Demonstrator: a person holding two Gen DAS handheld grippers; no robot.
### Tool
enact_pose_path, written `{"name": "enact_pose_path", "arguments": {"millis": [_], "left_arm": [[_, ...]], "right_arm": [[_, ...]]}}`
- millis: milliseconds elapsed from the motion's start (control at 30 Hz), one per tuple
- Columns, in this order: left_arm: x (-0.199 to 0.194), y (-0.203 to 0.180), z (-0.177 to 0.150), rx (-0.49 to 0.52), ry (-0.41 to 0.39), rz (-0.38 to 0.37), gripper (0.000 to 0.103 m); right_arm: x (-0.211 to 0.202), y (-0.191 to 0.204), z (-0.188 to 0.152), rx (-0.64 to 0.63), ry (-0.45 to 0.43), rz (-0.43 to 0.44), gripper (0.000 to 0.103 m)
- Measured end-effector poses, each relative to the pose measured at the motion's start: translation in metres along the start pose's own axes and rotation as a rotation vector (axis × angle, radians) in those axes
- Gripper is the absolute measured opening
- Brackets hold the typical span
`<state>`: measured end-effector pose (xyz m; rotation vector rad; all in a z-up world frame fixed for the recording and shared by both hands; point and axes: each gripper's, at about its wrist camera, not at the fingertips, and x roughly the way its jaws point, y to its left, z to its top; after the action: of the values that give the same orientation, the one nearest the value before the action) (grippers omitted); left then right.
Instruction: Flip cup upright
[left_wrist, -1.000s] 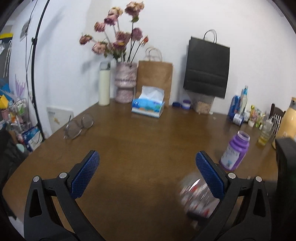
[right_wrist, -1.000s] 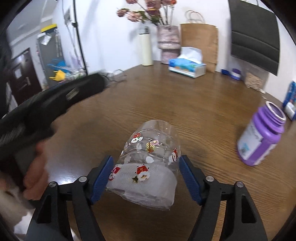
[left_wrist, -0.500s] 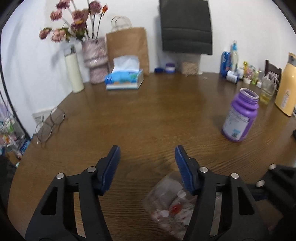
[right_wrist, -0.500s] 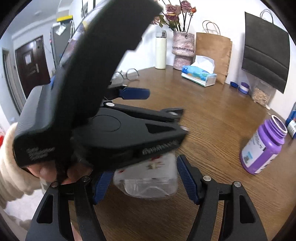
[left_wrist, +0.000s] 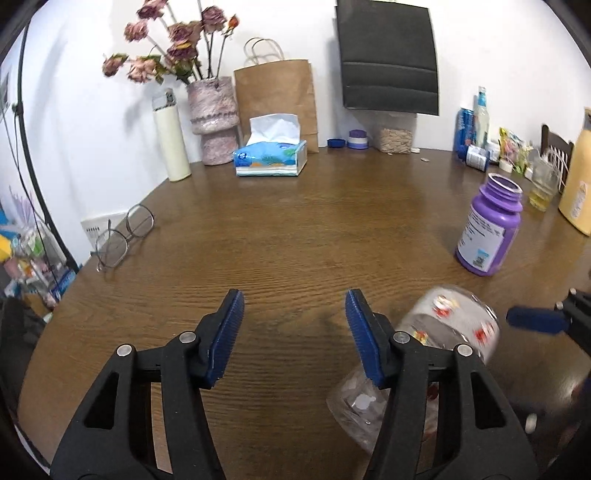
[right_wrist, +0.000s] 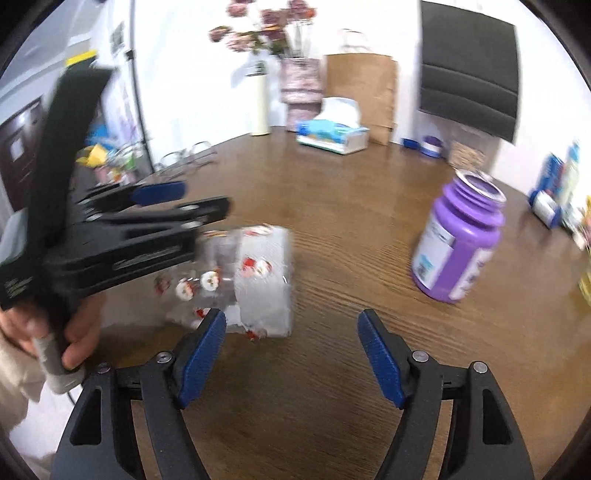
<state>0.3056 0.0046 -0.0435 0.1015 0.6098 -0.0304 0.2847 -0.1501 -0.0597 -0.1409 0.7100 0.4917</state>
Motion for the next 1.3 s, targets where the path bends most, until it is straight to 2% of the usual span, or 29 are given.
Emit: {"name": "enact_pose_path", "arguments": {"millis": [67,100,133,167,233,267,300,367,400,433,467,533,600,700,833,867,933,967,1000,1133,1233,1300], "left_arm": [[-0.006,-0.001,0.000,0.020,-0.002,-0.002,0.054],[-0.012,0.000,0.002,0.013,-0.005,-0.027,0.056],[-0.018,0.001,0.003,0.007,-0.007,-0.060,0.061],[-0.023,0.001,0.006,0.004,-0.003,-0.104,0.072],[-0.028,-0.002,0.010,0.015,0.022,-0.229,0.088],[-0.029,-0.006,0.010,0.030,0.038,-0.279,0.092],[-0.024,-0.014,0.010,0.073,0.091,-0.364,0.092],[-0.010,-0.027,0.009,0.145,0.178,-0.420,0.092],[-0.002,-0.033,0.007,0.183,0.218,-0.417,0.091],[0.008,-0.038,0.006,0.215,0.261,-0.402,0.084],[0.014,-0.042,0.005,0.234,0.287,-0.381,0.070],[0.024,-0.047,0.003,0.255,0.336,-0.388,0.061],[0.022,-0.049,0.004,0.250,0.329,-0.407,0.060],[0.008,-0.045,0.014,0.204,0.263,-0.422,0.060],[-0.017,-0.045,0.038,0.180,0.109,-0.380,0.060],[-0.021,-0.044,0.041,0.179,0.083,-0.372,0.061],[-0.029,-0.045,0.050,0.174,0.002,-0.321,0.061],[-0.029,-0.045,0.052,0.173,-0.014,-0.305,0.061],[-0.029,-0.047,0.056,0.172,-0.031,-0.296,0.061],[-0.040,-0.052,0.066,0.136,-0.149,-0.355,0.061],[-0.054,-0.057,0.071,0.151,-0.333,-0.357,0.061],[-0.056,-0.057,0.073,0.157,-0.397,-0.361,0.061]], "right_arm": [[0.000,-0.006,-0.006,0.054,0.006,0.003,0.079],[0.000,-0.008,-0.009,0.080,0.013,0.005,0.079],[-0.002,-0.009,-0.009,0.094,0.011,0.001,0.079],[-0.004,-0.011,-0.010,0.104,-0.001,-0.001,0.079],[-0.009,-0.015,-0.011,0.124,-0.019,-0.004,0.079],[-0.013,-0.018,-0.012,0.132,-0.028,-0.011,0.079],[-0.016,-0.019,-0.014,0.138,-0.033,-0.017,0.079],[-0.020,-0.025,-0.019,0.155,-0.047,-0.026,0.079],[-0.024,-0.029,-0.023,0.173,-0.051,-0.028,0.079],[-0.025,-0.033,-0.025,0.187,-0.049,-0.041,0.079],[-0.029,-0.037,-0.028,0.203,-0.052,-0.046,0.079],[-0.035,-0.042,-0.030,0.218,-0.067,-0.028,0.079],[-0.042,-0.045,-0.032,0.215,-0.079,-0.038,0.079],[-0.050,-0.051,-0.030,0.226,-0.102,-0.037,0.079],[-0.065,-0.065,-0.012,0.281,-0.167,0.065,0.079],[-0.071,-0.068,-0.007,0.302,-0.198,0.113,0.080],[-0.079,-0.078,0.010,0.362,-0.268,0.264,0.086],[-0.079,-0.081,0.015,0.380,-0.281,0.306,0.091],[-0.077,-0.086,0.026,0.409,-0.290,0.361,0.092],[-0.060,-0.090,0.064,0.453,-0.270,0.502,0.092],[-0.041,-0.089,0.087,0.470,-0.246,0.600,0.092],[-0.021,-0.093,0.098,0.533,-0.229,0.734,0.091]]}}
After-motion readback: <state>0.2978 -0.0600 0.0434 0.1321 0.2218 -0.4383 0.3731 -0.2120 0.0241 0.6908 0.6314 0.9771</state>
